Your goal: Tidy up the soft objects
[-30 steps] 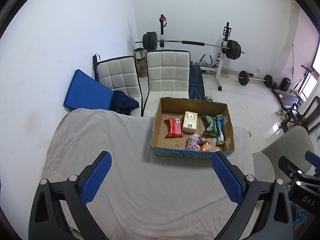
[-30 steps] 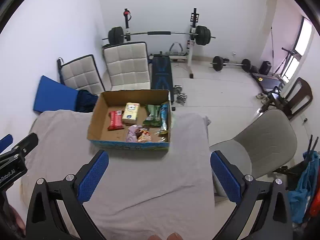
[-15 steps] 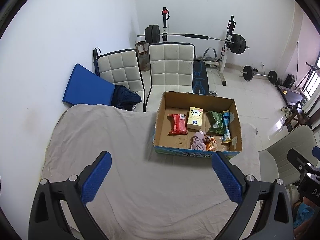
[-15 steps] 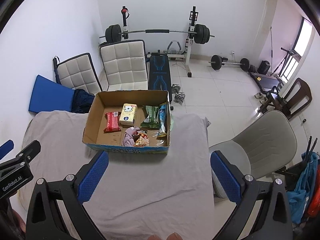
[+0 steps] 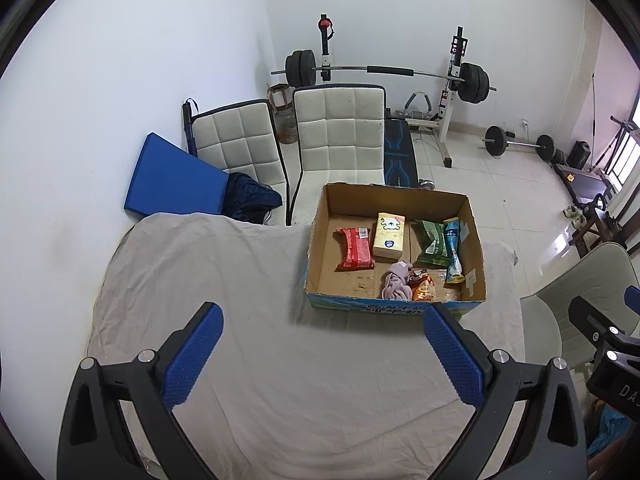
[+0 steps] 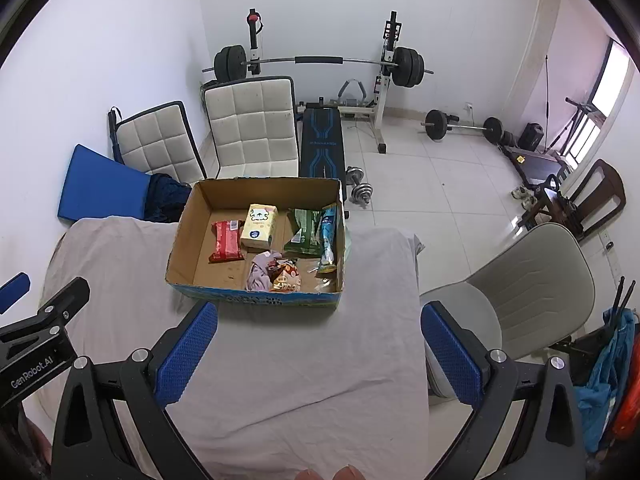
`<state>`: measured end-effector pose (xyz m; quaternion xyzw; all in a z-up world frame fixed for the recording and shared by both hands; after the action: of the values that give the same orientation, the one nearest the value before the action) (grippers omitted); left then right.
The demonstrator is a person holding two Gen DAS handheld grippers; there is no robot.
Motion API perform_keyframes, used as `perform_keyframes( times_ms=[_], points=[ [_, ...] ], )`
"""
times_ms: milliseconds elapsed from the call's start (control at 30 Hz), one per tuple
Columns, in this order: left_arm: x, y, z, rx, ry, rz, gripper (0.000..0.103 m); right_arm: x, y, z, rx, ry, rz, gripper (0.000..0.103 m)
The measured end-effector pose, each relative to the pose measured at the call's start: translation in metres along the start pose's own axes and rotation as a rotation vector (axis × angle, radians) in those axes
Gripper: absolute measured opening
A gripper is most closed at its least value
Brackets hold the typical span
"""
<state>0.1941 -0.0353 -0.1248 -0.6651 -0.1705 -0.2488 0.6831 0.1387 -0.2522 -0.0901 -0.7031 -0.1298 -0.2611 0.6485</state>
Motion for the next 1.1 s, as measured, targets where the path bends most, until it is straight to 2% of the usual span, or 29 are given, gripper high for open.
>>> perform_keyframes(
  times_ms=[1100],
  points=[
    [0.007, -0.010, -0.008, -0.024, 0.023, -0.026, 0.103, 0.002, -0.007, -0.001, 0.002, -0.010, -0.025, 0.103]
  ],
)
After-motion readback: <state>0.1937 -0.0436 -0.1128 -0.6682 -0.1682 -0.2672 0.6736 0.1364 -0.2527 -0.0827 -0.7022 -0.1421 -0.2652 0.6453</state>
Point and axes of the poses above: each gripper's, at about its wrist camera, not at the fingertips, and y roughly the way its jaws point, z to its left, x to its top, the point moved 9 cm from there along y, roughly the way its jaws point
